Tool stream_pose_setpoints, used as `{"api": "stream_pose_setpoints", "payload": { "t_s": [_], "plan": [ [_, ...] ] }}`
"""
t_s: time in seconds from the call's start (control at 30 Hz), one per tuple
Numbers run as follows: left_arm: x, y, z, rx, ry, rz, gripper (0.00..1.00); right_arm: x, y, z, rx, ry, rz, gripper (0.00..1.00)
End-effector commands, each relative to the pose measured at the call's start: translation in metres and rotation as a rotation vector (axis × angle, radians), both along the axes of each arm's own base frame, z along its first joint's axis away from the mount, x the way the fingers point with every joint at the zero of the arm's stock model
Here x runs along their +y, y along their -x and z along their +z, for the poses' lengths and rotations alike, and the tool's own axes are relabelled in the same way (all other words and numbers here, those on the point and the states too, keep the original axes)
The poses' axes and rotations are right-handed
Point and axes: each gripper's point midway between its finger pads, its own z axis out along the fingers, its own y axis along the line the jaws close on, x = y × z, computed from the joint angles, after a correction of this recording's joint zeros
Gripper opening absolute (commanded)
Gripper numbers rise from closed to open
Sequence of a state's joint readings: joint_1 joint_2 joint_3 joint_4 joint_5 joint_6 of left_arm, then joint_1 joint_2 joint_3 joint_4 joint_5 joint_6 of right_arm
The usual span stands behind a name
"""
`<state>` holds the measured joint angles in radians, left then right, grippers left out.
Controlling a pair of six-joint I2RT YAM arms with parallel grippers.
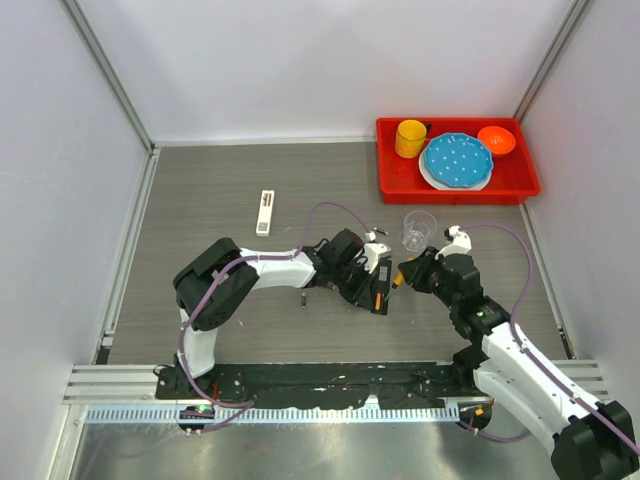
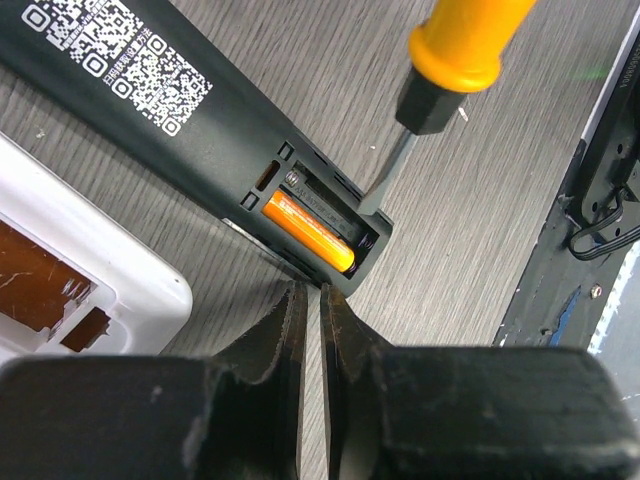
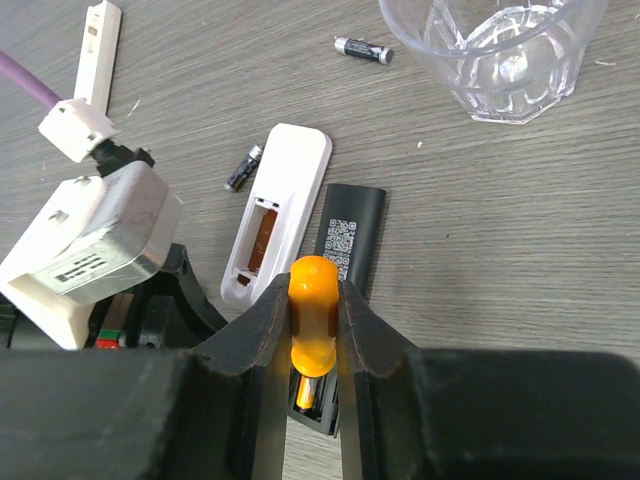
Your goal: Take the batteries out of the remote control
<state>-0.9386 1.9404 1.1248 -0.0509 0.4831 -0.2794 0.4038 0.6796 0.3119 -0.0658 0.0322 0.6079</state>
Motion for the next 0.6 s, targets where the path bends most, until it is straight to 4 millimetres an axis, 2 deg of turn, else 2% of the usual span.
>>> {"api": "stream_pose_setpoints", "payload": {
  "t_s": [0.0, 0.3, 0.57],
  "plan": [
    [0.004, 0.009, -0.011, 0.029, -0.035, -0.042, 0.14, 0.002, -0.014, 0.013, -0.069, -0.034, -0.027, 0.01],
    [0.000, 0.019, -0.014, 0.054, -0.046, -0.083, 0.13, 0.006, -0.016, -0.001, -0.053, -0.045, -0.023, 0.01],
    [0.000, 0.019, -0.018, 0.054, -0.064, -0.083, 0.12, 0.010, -0.013, -0.013, -0.022, -0.069, -0.009, 0.01]
  ]
}}
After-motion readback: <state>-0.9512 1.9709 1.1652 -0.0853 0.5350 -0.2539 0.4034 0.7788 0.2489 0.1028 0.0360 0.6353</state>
